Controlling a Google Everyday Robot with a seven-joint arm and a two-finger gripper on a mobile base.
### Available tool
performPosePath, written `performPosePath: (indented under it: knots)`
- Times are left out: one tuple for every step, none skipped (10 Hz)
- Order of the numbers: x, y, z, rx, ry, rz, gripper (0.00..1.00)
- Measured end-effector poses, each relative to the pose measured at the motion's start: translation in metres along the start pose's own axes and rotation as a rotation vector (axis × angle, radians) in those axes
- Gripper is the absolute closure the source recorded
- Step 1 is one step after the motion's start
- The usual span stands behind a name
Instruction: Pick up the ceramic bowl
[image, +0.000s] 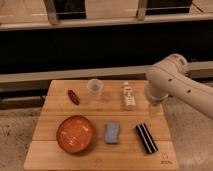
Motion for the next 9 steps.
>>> performPosePath:
  knots:
    - [-0.017, -0.001, -0.002, 0.002, -0.001, -0.037, 0.20]
    - [-0.032, -0.002, -0.004, 0.004, -0.001, -0.066, 0.20]
    - [-0.039, -0.002, -0.005, 0.004, 0.001, -0.083, 0.20]
    - [-0.043, -0.002, -0.006, 0.006, 0.002, -0.111, 0.20]
    - [-0.044, -0.001, -0.006, 0.006, 0.002, -0.139, 0.20]
    - [-0.045, 0.000, -0.006, 0.007, 0.004, -0.163, 0.20]
    - [-0.053, -0.002, -0.006, 0.008, 0.001, -0.192, 0.20]
    - [-0.063, -0.004, -0.006, 0.011, -0.001, -0.225, 0.20]
    - [-0.067, -0.005, -0.006, 0.013, 0.000, -0.245, 0.20]
